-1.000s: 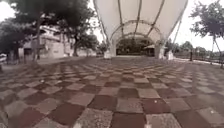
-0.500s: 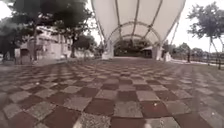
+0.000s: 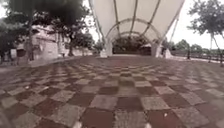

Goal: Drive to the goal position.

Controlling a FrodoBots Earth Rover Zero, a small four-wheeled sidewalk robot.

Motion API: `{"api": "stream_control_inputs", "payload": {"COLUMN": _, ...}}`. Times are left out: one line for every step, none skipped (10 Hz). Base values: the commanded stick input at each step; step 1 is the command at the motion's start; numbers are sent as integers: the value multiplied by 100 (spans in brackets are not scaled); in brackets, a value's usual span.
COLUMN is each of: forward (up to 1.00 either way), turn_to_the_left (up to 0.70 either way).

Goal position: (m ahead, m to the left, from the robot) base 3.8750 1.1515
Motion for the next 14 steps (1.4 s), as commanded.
{"api": "stream_control_inputs", "payload": {"forward": 50, "turn_to_the_left": 0}}
{"api": "stream_control_inputs", "payload": {"forward": 50, "turn_to_the_left": 0}}
{"api": "stream_control_inputs", "payload": {"forward": 50, "turn_to_the_left": 0}}
{"api": "stream_control_inputs", "payload": {"forward": 50, "turn_to_the_left": 0}}
{"api": "stream_control_inputs", "payload": {"forward": 50, "turn_to_the_left": 0}}
{"api": "stream_control_inputs", "payload": {"forward": 50, "turn_to_the_left": 0}}
{"api": "stream_control_inputs", "payload": {"forward": 50, "turn_to_the_left": 0}}
{"api": "stream_control_inputs", "payload": {"forward": 50, "turn_to_the_left": 0}}
{"api": "stream_control_inputs", "payload": {"forward": 50, "turn_to_the_left": 0}}
{"api": "stream_control_inputs", "payload": {"forward": 50, "turn_to_the_left": 0}}
{"api": "stream_control_inputs", "payload": {"forward": 50, "turn_to_the_left": 0}}
{"api": "stream_control_inputs", "payload": {"forward": 50, "turn_to_the_left": 0}}
{"api": "stream_control_inputs", "payload": {"forward": 50, "turn_to_the_left": 0}}
{"api": "stream_control_inputs", "payload": {"forward": 50, "turn_to_the_left": 0}}
